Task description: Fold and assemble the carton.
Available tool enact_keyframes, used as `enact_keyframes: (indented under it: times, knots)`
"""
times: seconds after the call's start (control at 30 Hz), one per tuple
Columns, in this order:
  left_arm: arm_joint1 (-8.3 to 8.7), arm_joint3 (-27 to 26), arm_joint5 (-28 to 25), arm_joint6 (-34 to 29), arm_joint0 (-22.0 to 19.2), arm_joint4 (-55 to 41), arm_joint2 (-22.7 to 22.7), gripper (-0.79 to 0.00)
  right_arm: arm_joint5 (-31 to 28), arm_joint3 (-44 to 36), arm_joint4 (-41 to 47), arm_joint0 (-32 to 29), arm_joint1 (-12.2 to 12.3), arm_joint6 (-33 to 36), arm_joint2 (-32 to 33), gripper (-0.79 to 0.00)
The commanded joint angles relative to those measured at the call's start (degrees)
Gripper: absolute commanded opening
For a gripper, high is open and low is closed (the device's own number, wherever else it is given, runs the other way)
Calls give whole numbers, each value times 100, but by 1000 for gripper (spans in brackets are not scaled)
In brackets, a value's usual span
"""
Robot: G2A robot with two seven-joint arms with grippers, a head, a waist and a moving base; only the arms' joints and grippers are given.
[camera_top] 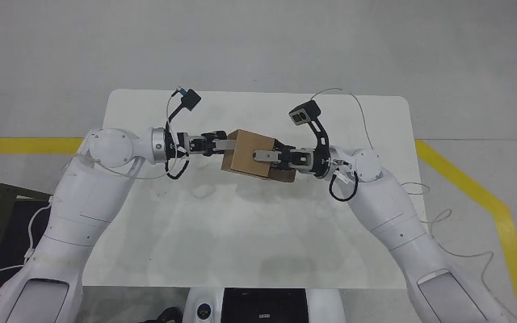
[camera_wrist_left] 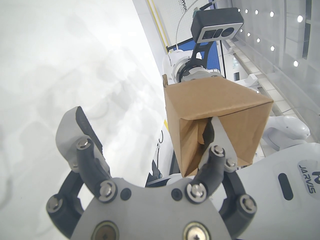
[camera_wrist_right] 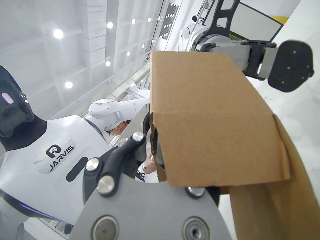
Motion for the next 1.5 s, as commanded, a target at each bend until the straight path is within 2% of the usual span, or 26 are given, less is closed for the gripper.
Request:
enact_keyframes:
  times: [0.0, 0.4, 1.1, 1.47]
  knots:
    - [6, 1, -4, -24, 21, -9, -15, 0, 38, -29, -4, -15, 16, 37, 12, -785]
    - [7, -113, -26, -65, 93, -101, -11, 0, 199, -342, 141, -147, 116, 199, 143, -785]
    - [7, -247, -39, -112, 165, -186, -12, 0, 151, -309, 236, -72, 84, 151, 9, -785]
    - [90, 13, -306, 19, 133, 381, -305, 0, 364, 273, -268, -51, 248, 363, 279, -785]
